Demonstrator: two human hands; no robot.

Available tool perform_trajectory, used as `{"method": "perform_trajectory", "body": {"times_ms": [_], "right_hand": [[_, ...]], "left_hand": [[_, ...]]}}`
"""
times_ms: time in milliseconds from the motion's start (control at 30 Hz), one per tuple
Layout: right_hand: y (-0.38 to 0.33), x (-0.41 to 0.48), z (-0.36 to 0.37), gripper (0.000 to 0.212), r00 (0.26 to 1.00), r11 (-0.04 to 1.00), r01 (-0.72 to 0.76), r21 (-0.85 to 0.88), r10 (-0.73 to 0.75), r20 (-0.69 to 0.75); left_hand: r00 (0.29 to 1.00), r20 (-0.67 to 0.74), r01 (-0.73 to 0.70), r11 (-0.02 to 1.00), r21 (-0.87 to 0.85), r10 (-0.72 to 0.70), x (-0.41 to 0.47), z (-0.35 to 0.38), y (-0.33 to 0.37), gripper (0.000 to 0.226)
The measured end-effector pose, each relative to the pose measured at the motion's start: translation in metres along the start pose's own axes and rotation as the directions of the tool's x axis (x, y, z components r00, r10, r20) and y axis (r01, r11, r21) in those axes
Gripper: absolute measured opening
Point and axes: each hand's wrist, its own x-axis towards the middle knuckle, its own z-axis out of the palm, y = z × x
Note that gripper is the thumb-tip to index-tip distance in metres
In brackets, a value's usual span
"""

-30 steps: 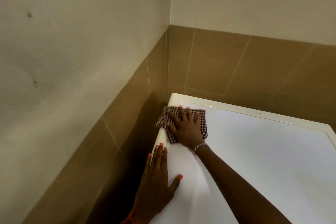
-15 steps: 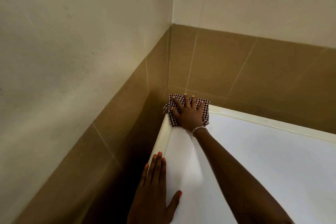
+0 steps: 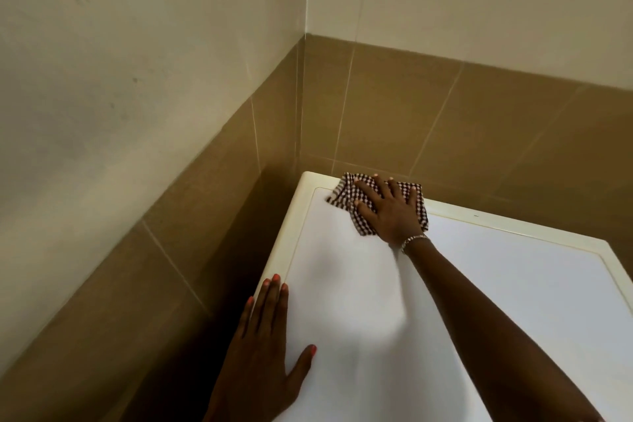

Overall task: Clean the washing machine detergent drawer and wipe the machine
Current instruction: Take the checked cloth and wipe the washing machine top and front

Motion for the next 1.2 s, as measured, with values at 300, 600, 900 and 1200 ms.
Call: {"method": "perform_trajectory", "body": {"times_ms": [300, 600, 900, 1200], "right_hand": [[0.026, -0.063, -0.001, 0.077, 0.945, 0.945, 0.322, -0.06, -0.325, -0.044], [-0.008, -0.095, 0.001, 0.069, 0.999, 1.0, 0.009, 0.029, -0.01, 0.037], [0.019, -0.19, -0.01, 0.068, 0.987, 0.988, 0.155, -0.02, -0.154, 0.035], [-0.064, -0.273, 0.003, 0.069, 0.989, 0.985, 0.149, 0.083, -0.146, -0.032]], "left_hand": [[1.0, -0.017, -0.024, 0.999, 0.047, 0.025, -0.004, -0.011, 0.004, 0.083], [0.998, 0.005, -0.058, 0.998, 0.018, 0.058, -0.008, -0.018, 0.007, 0.086], [0.997, 0.0, -0.072, 0.997, 0.036, 0.072, -0.01, -0.019, 0.006, 0.089], [0.998, 0.008, -0.06, 0.987, -0.147, 0.062, -0.008, -0.022, 0.003, 0.072]]}}
